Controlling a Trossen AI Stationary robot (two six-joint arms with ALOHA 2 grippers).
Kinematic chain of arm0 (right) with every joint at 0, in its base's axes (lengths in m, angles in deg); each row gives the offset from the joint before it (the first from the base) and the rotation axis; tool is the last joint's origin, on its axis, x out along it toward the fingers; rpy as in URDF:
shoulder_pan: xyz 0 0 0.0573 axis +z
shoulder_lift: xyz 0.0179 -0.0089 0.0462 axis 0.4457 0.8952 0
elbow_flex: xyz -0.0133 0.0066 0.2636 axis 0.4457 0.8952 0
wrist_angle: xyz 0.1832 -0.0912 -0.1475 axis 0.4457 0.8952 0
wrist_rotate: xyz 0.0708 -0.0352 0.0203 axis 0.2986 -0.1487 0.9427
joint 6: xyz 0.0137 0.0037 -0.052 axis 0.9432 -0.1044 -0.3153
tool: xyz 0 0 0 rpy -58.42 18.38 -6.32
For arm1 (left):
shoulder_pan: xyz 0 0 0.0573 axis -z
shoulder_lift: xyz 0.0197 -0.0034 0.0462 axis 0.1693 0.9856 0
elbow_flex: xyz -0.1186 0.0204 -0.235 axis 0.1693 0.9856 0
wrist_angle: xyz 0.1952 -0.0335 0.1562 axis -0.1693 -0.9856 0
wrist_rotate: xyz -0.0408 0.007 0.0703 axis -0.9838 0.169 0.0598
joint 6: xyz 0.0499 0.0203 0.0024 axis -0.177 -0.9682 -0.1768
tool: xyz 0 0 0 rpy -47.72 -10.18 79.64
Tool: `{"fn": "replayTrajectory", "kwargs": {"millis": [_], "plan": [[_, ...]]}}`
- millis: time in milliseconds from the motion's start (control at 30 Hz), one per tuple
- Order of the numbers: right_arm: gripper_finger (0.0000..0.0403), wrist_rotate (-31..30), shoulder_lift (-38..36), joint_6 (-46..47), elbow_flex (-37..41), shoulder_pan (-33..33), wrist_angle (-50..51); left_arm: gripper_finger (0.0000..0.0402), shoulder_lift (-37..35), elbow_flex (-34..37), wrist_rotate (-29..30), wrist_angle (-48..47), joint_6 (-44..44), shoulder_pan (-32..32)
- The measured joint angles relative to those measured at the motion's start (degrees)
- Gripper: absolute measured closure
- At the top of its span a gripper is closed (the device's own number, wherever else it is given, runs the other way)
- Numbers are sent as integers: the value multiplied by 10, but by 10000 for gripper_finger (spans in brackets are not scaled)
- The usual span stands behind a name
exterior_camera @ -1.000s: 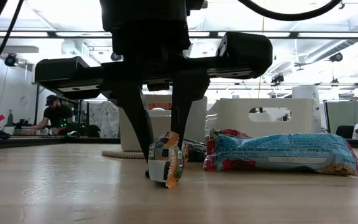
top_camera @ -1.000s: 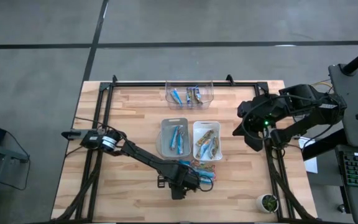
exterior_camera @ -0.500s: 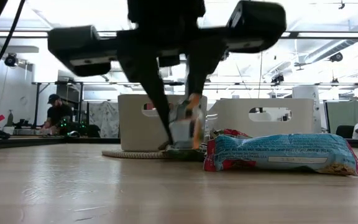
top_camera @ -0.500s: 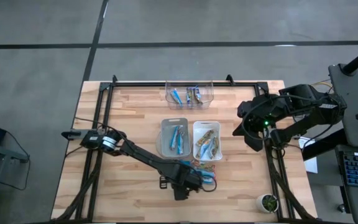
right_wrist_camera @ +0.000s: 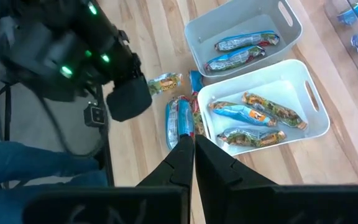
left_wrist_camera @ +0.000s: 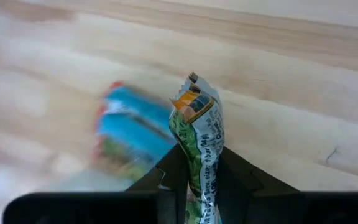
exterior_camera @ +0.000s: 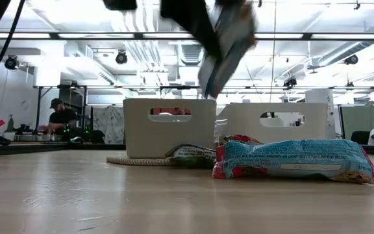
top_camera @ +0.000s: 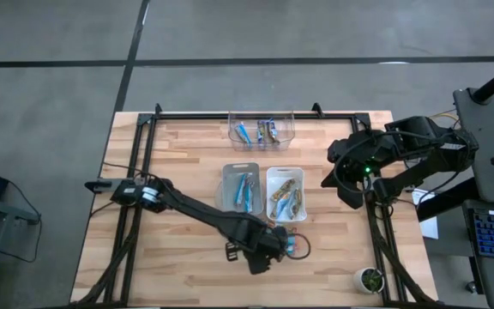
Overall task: Pick and place Granola Bars by type
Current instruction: Put the orange granola bar into the white bin
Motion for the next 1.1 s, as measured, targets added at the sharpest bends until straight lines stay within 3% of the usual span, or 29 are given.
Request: {"fn": "replayTrajectory", "kwargs": {"millis": [167,300,433,767,900,1100], "plan": [[394,0,-1,-2,0,0,1,357,-4,-89,8,-33,23,-18],[394,6,-7,-2,0,0,3,356,-54,-51,11,38,21,-41],[394,16,-23,-2,0,0,11,356,-72,-50,14,49,26,-66],[394,24,-71,18,0,0,24,356,-65,-36,36,85,-67,-120],[394,23,-89,18,0,0,26,356,-65,3,37,162,-111,-141],[394,21,-107,18,0,0,26,356,-64,41,32,179,-158,-161]]}}
